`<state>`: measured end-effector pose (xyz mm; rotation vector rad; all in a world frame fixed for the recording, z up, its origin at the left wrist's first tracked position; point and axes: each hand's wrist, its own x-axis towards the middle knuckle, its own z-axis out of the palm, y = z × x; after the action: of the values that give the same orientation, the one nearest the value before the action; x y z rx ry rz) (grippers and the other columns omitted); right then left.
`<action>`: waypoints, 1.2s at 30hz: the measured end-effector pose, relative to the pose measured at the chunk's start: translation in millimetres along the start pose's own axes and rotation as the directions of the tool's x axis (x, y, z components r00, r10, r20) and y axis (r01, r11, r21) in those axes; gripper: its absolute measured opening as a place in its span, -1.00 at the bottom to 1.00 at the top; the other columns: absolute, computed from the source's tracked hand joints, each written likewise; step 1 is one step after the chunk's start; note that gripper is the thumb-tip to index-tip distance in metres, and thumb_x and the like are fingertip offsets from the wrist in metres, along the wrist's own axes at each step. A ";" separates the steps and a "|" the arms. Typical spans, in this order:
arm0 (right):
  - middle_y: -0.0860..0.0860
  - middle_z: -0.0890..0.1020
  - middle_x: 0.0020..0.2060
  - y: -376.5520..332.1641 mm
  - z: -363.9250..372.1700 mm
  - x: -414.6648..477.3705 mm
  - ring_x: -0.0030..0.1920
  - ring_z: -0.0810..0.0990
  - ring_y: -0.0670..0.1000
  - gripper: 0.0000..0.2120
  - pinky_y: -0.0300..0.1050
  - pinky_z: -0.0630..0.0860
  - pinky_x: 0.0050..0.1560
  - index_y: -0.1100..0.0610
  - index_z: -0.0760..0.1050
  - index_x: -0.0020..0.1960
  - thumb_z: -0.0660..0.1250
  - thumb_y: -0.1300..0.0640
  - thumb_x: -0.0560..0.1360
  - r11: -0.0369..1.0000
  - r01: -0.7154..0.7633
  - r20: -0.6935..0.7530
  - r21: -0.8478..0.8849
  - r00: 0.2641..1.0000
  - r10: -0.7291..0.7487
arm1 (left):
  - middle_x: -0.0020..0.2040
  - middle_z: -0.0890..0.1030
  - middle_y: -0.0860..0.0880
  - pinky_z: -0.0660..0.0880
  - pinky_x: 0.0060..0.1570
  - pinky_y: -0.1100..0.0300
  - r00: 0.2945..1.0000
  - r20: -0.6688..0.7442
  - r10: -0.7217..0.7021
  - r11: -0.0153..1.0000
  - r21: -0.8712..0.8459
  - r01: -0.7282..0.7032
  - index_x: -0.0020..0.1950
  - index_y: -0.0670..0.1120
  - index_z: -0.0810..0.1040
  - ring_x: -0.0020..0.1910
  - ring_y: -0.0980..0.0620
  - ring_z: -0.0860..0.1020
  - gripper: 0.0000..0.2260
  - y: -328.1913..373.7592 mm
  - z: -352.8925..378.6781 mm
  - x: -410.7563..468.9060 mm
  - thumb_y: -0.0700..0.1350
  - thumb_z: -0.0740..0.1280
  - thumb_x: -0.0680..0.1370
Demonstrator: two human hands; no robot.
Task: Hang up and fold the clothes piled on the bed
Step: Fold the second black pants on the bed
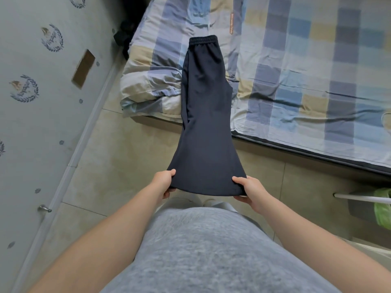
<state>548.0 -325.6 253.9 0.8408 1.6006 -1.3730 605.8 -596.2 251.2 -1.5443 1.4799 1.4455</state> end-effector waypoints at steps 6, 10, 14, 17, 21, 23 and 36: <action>0.04 0.67 0.13 -65.8 1.2 13.3 0.09 0.64 0.09 -0.75 -0.08 0.59 -0.16 0.07 0.56 0.20 0.42 0.09 0.54 0.999 0.022 -0.021 0.031 1.000 -0.021 | -0.21 0.58 -0.01 0.33 -0.39 0.24 0.999 -0.002 0.050 0.984 -0.171 -0.050 -0.06 -0.03 0.51 -0.38 0.00 0.50 -0.87 56.8 8.7 3.7 0.01 0.30 0.61; 0.05 0.66 0.15 -133.2 7.6 29.9 0.03 0.65 0.09 -0.69 -0.10 0.59 -0.23 0.12 0.54 0.26 0.42 0.07 0.55 0.995 0.075 -0.031 0.060 0.997 -0.074 | -0.22 0.58 -0.01 0.30 -0.52 0.31 0.995 0.000 0.102 0.954 -0.284 -0.098 -0.06 -0.03 0.51 -0.43 0.03 0.50 -0.89 116.4 14.3 15.0 -0.01 0.32 0.59; 0.08 0.62 0.02 -204.0 21.2 52.8 -0.10 0.67 0.10 -0.89 -0.10 0.59 -0.32 0.09 0.54 0.05 0.40 0.08 0.57 0.991 0.071 -0.075 0.114 0.995 -0.062 | -0.19 0.59 -0.07 0.35 -0.47 0.26 0.992 0.018 0.127 0.936 -0.334 -0.114 0.00 -0.09 0.52 -0.44 0.02 0.50 -0.85 185.4 14.2 33.5 -0.01 0.34 0.58; 0.10 0.61 -0.04 -256.0 34.2 74.8 -0.14 0.65 0.12 -0.94 -0.03 0.58 -0.26 0.09 0.52 0.00 0.37 0.11 0.60 0.985 0.071 -0.099 0.157 0.994 -0.056 | -0.17 0.59 -0.08 0.37 -0.52 0.28 0.990 0.055 0.129 0.929 -0.355 -0.102 0.02 -0.09 0.53 -0.42 0.03 0.50 -0.86 241.3 10.1 49.5 -0.02 0.35 0.57; 0.09 0.62 -0.06 -332.8 58.7 102.9 -0.16 0.66 0.13 -0.94 -0.01 0.58 -0.20 0.11 0.51 -0.01 0.35 0.13 0.60 0.977 0.061 -0.120 0.206 0.992 -0.036 | -0.24 0.58 -0.03 0.34 -0.53 0.30 0.992 0.065 0.113 0.929 -0.362 -0.082 0.02 -0.06 0.54 -0.44 0.07 0.50 -0.87 325.3 1.2 69.4 -0.02 0.36 0.57; 0.09 0.62 -0.03 -367.9 69.1 117.2 -0.14 0.66 0.13 -0.94 -0.01 0.59 -0.19 0.11 0.50 0.02 0.35 0.13 0.60 0.973 0.048 -0.134 0.227 0.991 -0.017 | -0.27 0.57 -0.02 0.35 -0.55 0.31 0.991 0.095 0.095 0.932 -0.358 -0.055 0.07 -0.06 0.55 -0.48 0.09 0.49 -0.85 363.4 -1.6 82.8 -0.02 0.35 0.58; 0.06 0.61 -0.05 -553.4 110.3 249.2 -0.15 0.67 0.05 -0.94 -0.03 0.58 -0.14 0.09 0.49 0.00 0.28 0.11 0.63 0.963 0.063 -0.217 0.263 0.976 -0.005 | -0.31 0.54 -0.01 0.36 -0.52 0.36 0.989 0.103 0.104 0.952 -0.297 -0.069 0.06 -0.05 0.52 -0.50 0.11 0.47 -0.90 580.3 23.4 197.8 -0.07 0.28 0.59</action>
<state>-31.0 -538.4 254.1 1.1612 1.6167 -1.5927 21.4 -780.7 222.0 -1.5458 1.3239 1.8435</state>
